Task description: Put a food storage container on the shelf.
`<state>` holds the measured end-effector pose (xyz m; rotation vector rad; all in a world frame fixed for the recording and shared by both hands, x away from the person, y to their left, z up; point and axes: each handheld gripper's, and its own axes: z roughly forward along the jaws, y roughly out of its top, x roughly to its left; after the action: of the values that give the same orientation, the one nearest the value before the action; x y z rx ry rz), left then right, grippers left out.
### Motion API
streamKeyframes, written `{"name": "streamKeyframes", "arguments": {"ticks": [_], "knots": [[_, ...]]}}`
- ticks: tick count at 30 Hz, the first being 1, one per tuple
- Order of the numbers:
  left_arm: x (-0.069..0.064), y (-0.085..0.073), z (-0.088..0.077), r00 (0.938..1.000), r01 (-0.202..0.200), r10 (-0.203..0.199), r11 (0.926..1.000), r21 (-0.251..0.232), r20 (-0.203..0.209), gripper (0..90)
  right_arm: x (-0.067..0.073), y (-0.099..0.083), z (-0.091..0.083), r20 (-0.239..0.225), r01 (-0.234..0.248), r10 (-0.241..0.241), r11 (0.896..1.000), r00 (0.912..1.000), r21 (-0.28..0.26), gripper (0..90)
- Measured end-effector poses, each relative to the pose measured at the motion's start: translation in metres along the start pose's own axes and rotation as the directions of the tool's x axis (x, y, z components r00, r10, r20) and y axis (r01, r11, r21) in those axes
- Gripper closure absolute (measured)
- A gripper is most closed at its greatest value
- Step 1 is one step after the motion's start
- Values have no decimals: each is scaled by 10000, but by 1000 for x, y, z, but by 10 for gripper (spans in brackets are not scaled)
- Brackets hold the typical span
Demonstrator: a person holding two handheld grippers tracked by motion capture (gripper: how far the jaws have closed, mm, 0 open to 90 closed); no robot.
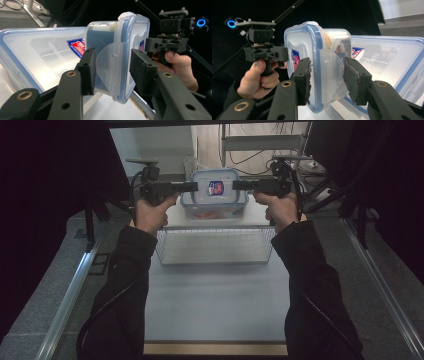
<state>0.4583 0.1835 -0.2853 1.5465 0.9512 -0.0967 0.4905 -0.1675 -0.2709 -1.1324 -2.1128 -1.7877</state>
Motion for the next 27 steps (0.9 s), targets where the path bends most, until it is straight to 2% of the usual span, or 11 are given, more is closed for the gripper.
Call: {"name": "streamKeyframes", "arguments": {"ticks": [3,13,16,20,27], "knots": [[1,1,0,9999,-23,23,10000,-23,-143,573,-4,0,3,-54,-123,123,9999,9999,-19,577],[3,0,2,9996,-127,120,9996,-258,-241,561,-10,0,6,-200,-366,361,9990,9991,-262,570],[3,0,3,9982,-174,166,9998,-132,-583,547,-9,0,7,-38,-314,313,9989,9995,-354,560],[2,-2,9,9964,-198,199,9998,30,-825,528,-8,-1,10,217,-205,212,9992,9995,-352,535],[2,-3,11,9971,6,-15,9999,-107,-762,517,-10,-2,11,642,-4,54,9970,9979,-779,517]]}}
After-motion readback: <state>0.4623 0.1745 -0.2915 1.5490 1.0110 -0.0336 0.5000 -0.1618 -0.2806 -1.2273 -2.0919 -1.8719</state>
